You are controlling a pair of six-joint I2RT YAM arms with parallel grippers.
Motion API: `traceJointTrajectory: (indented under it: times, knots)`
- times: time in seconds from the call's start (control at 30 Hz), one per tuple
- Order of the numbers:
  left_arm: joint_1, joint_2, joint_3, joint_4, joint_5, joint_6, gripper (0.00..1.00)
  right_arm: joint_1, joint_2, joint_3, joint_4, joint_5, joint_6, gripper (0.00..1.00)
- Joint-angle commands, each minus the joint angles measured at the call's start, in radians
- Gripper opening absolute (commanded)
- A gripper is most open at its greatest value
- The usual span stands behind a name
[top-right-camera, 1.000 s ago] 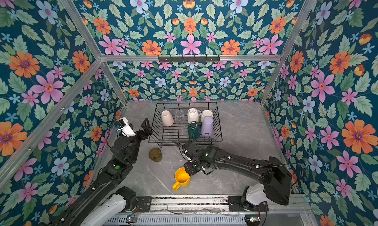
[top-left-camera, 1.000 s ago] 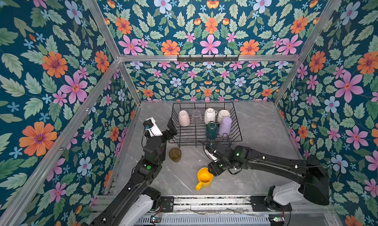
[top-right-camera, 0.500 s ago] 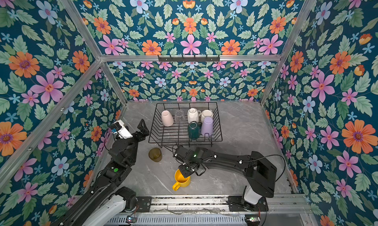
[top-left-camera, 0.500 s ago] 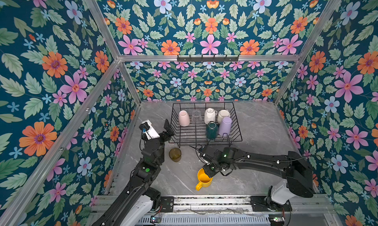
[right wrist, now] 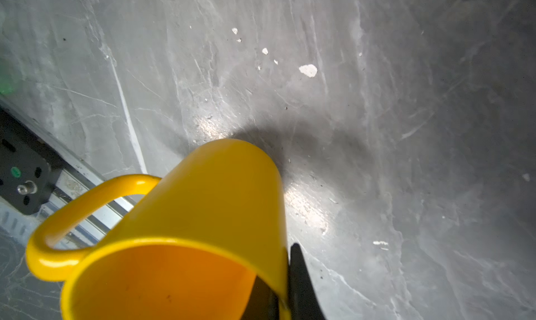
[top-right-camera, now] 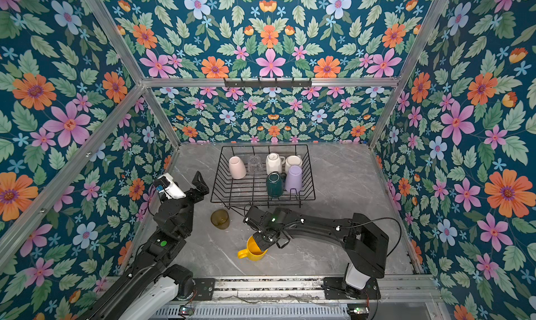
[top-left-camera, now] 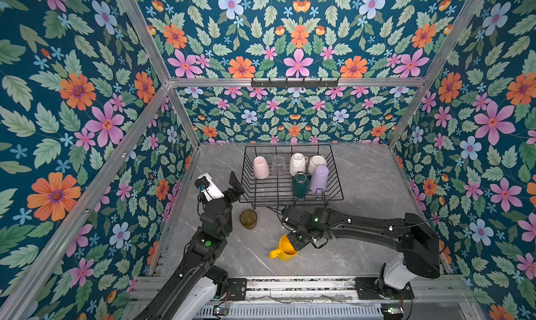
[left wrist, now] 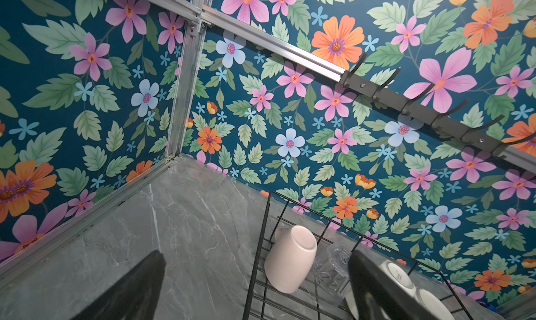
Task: Load cups into a dish rack
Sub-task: Pick up the cup from the bottom-center of the table, then place the cup upside down at the dish rack.
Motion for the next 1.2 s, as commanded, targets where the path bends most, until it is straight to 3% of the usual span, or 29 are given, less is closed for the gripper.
traceJointTrajectory:
  times: [0.0, 0.27, 0.47, 0.57, 0.87, 1.03, 1.17]
  knots:
    - [0.004, -0.010, -0.002, 0.008, -0.028, -0.008, 0.99, 0.001, -0.020, 0.008, 0.000, -0.004, -0.001, 0.00]
    - [0.008, -0.017, -0.013, 0.039, -0.007, 0.004, 0.99, -0.084, -0.159, -0.062, 0.074, -0.128, 0.029, 0.00]
    - [0.011, 0.005, -0.015, 0.094, 0.081, 0.034, 0.99, -0.220, -0.339, -0.119, 0.147, -0.222, 0.002, 0.00]
    - [0.013, 0.022, -0.014, 0.141, 0.179, 0.062, 0.99, -0.339, -0.429, -0.159, 0.221, -0.353, 0.032, 0.00]
    - [0.018, 0.107, -0.022, 0.351, 0.767, 0.132, 0.99, -0.679, -0.533, -0.196, 0.497, -0.673, 0.163, 0.00]
    - [0.020, 0.241, 0.072, 0.383, 1.180, 0.152, 0.99, -0.781, -0.528, -0.190, 0.635, -0.766, 0.245, 0.00]
    - [0.022, 0.349, 0.151, 0.414, 1.399, 0.125, 0.99, -0.791, -0.531, -0.163, 0.675, -0.772, 0.256, 0.00]
